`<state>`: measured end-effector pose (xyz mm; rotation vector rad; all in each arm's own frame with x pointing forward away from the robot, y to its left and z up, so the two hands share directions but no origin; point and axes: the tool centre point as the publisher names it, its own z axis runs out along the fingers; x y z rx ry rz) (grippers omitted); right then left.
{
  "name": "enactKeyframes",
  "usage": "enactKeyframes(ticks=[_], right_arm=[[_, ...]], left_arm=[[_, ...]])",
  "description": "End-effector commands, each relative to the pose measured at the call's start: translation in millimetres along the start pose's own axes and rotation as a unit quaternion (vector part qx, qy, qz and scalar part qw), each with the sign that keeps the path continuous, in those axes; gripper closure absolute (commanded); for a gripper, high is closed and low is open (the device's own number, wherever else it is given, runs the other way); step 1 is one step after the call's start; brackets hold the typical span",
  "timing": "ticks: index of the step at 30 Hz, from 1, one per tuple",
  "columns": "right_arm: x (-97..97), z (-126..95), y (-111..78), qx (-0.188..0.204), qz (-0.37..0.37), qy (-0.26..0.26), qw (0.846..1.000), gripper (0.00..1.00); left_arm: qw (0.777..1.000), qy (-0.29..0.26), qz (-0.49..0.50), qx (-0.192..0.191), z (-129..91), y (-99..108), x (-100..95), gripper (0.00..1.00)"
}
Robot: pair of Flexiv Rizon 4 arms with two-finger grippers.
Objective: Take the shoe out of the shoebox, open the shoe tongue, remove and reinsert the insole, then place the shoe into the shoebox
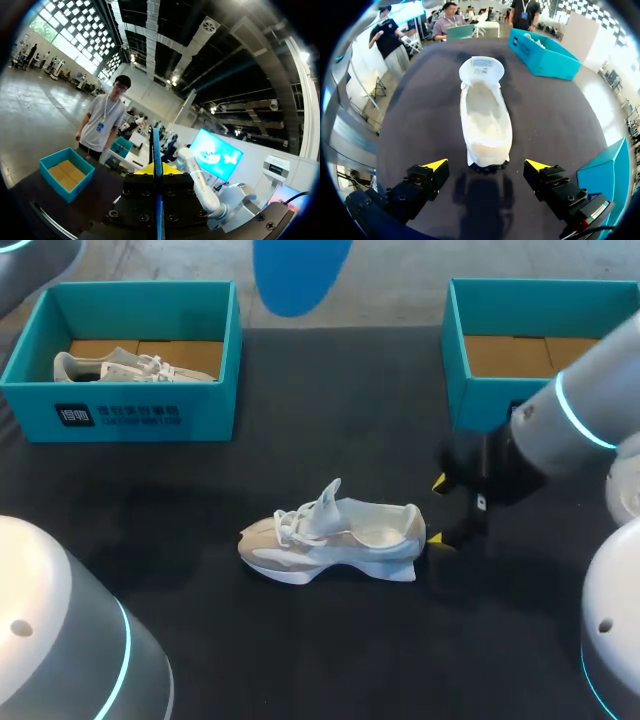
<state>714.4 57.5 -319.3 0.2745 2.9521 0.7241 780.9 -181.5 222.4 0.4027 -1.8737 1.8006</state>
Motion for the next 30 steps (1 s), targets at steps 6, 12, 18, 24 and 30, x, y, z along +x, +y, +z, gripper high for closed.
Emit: enactKeyframes(ticks=[6, 12, 18, 24, 30], right_arm=[[1.4, 10, 21.6, 0.271, -0.006, 0.004, 0.963, 0.00], [2.8, 15, 35.8, 0.299, -0.013, 0.004, 0.954, 0.00], [8.1, 21, 46.7, 0.321, -0.014, -0.003, 0.947, 0.00], [13.9, 26, 51.5, 0.338, -0.014, -0.008, 0.941, 0.00], [16.7, 24, 54.5, 0.344, -0.016, -0.017, 0.939, 0.00]], left_arm=[[1.000, 0.000, 0.000, -0.001, 0, 0, -0.2, 1.00], [1.000, 0.000, 0.000, -0.001, 0, 0, -0.2, 1.00], [1.000, 0.000, 0.000, -0.001, 0, 0, -0.2, 1.00], [1.000, 0.000, 0.000, -0.001, 0, 0, -0.2, 1.00], [1.000, 0.000, 0.000, -0.001, 0, 0, -0.2, 1.00]])
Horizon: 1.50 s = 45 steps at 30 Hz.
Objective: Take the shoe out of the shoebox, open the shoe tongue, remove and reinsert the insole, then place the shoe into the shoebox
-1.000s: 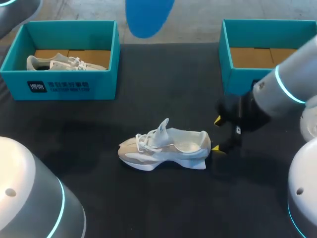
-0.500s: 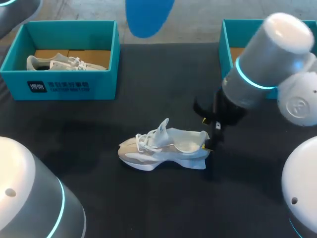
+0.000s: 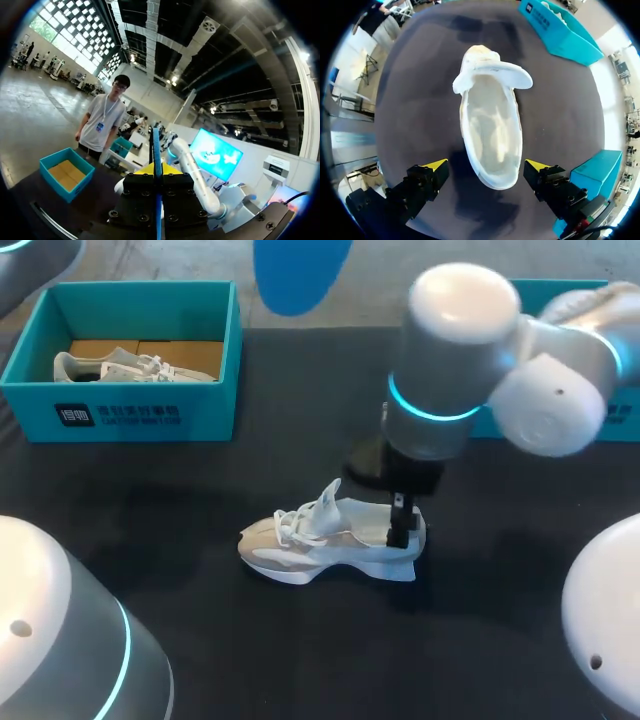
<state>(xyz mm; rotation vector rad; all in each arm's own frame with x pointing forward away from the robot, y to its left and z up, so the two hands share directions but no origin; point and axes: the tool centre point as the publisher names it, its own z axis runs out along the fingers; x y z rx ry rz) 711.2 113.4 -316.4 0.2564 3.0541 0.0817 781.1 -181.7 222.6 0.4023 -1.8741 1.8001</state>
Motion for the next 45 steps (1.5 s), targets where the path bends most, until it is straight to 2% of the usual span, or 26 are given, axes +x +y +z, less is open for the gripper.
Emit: enactKeyframes(ticks=[1, 9, 28, 37, 45], right_arm=[[3.4, 0, 6.2, 0.139, 0.000, -0.007, 0.990, 0.00], [5.9, 0, 7.0, 0.135, -0.005, -0.010, 0.991, 0.00], [7.2, -6, 1.5, 0.078, -0.013, -0.015, 0.997, 0.00], [-5.8, -11, 8.3, 0.059, -0.025, -0.021, 0.998, 0.00], [-24.8, -4, 21.7, 0.042, -0.039, -0.024, 0.998, 0.00]], left_arm=[[1.000, 0.000, 0.000, -0.001, 0, 0, 0.0, 1.00], [1.000, 0.000, 0.000, -0.001, 0, 0, 0.0, 1.00], [1.000, 0.000, 0.000, -0.001, 0, 0, 0.0, 1.00], [1.000, 0.000, 0.000, -0.001, 0, 0, 0.0, 1.00], [1.000, 0.000, 0.000, -0.001, 0, 0, 0.0, 1.00]])
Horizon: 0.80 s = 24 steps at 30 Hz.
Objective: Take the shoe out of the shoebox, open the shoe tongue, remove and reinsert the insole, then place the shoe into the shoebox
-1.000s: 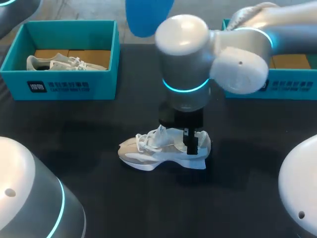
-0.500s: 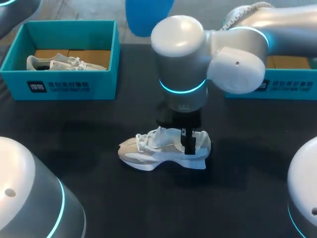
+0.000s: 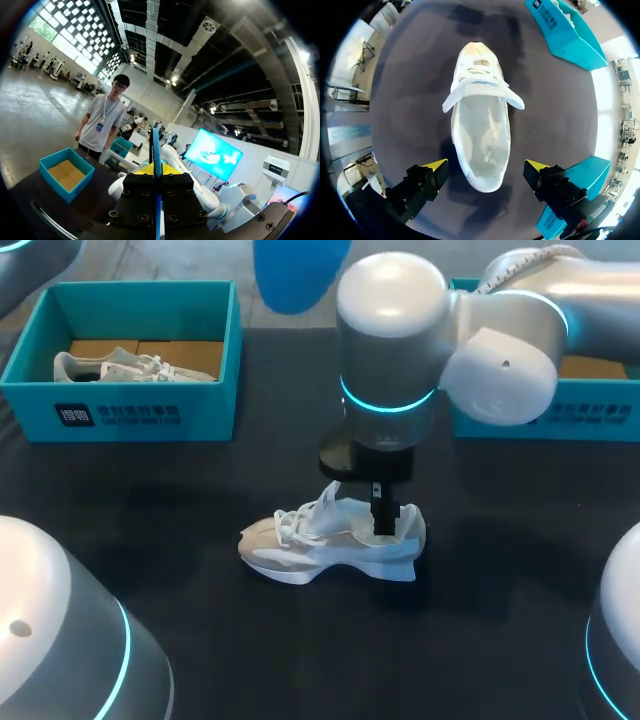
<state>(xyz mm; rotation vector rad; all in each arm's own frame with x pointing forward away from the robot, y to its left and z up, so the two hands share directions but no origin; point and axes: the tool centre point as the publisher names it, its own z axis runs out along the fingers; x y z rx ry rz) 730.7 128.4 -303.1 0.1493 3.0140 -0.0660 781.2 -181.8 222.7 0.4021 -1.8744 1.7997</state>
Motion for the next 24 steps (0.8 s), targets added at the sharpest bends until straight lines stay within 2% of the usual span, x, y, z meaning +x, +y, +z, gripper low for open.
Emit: enactKeyframes(ticks=[1, 9, 16, 24], right_arm=[[-9.5, 8, 5.8, -0.003, -0.005, 0.002, 1.000, 0.00], [-24.2, 20, 22.4, -0.006, -0.020, 0.001, 1.000, 0.00], [-28.3, 30, 34.2, -0.009, -0.028, 0.007, 1.000, 0.00], [-27.9, 47, 39.0, -0.020, -0.030, 0.020, 0.999, 0.00]], left_arm=[[1.000, 0.000, 0.000, -0.001, 0, 0, 0.0, 1.00], [1.000, 0.000, 0.000, -0.001, 0, 0, 0.0, 1.00], [1.000, 0.000, 0.000, -0.001, 0, 0, 0.0, 1.00], [1.000, 0.000, 0.000, -0.001, 0, 0, 0.0, 1.00]])
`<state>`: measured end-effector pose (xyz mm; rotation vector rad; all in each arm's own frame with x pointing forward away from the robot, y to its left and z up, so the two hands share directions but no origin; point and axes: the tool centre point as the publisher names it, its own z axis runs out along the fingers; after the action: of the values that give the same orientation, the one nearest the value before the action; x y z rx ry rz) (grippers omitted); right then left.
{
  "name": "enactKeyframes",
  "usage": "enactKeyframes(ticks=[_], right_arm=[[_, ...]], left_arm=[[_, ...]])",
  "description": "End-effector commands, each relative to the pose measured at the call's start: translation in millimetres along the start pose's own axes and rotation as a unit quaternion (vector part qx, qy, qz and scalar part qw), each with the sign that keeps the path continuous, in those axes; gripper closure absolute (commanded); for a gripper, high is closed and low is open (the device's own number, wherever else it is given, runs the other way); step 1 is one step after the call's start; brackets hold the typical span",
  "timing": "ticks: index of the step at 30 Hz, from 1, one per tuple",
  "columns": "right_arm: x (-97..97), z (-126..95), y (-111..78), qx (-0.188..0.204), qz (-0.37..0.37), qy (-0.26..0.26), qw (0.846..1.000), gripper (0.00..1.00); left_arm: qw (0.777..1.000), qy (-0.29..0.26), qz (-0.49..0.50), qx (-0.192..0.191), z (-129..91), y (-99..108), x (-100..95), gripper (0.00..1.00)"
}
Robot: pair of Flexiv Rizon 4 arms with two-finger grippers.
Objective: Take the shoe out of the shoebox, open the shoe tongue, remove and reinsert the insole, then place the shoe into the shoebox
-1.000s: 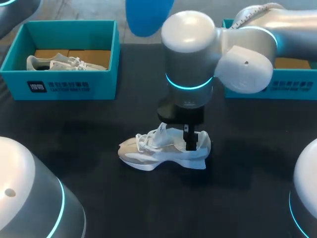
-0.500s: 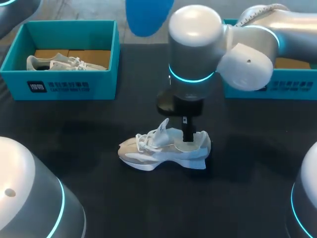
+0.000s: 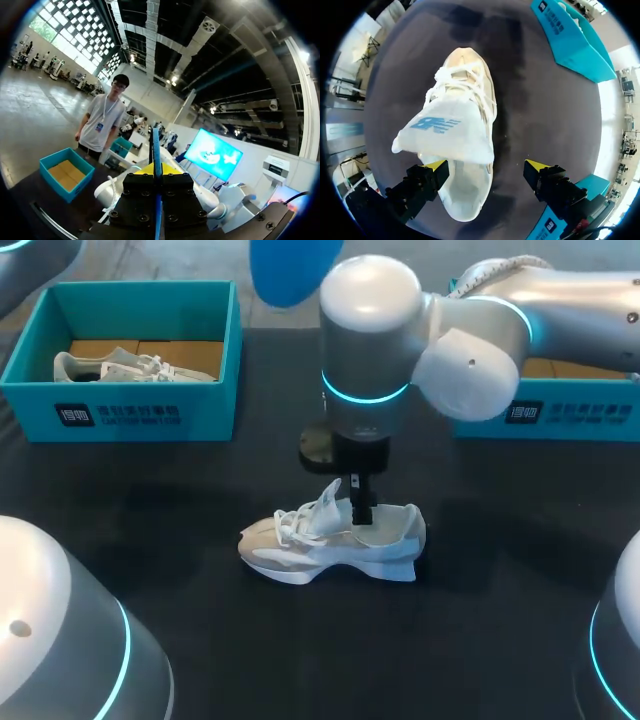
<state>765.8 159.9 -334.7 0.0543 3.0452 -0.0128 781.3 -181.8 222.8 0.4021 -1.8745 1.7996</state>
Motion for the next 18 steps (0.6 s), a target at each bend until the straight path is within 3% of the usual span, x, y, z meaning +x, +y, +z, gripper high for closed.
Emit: enactKeyframes(ticks=[1, 12, 15, 17, 18], right_arm=[[-0.3, 16, 2.9, -0.003, 0.001, 0.008, 1.000, 0.00], [0.9, 37, 2.5, -0.014, 0.005, 0.014, 1.000, 0.00], [0.6, 42, 1.5, -0.017, 0.010, 0.013, 1.000, 0.21], [0.9, 45, 0.9, -0.017, 0.011, 0.014, 1.000, 0.45], [1.2, 46, 1.1, -0.017, 0.012, 0.015, 1.000, 0.48]], left_arm=[[1.000, 0.000, 0.000, -0.001, 0, 0, 0.1, 1.00], [1.000, 0.000, 0.000, -0.001, 0, 0, 0.1, 1.00], [1.000, 0.000, 0.000, -0.001, 0, 0, 0.1, 1.00], [1.000, 0.000, 0.000, -0.001, 0, 0, 0.1, 1.00], [1.000, 0.000, 0.000, -0.001, 0, 0, 0.1, 1.00]])
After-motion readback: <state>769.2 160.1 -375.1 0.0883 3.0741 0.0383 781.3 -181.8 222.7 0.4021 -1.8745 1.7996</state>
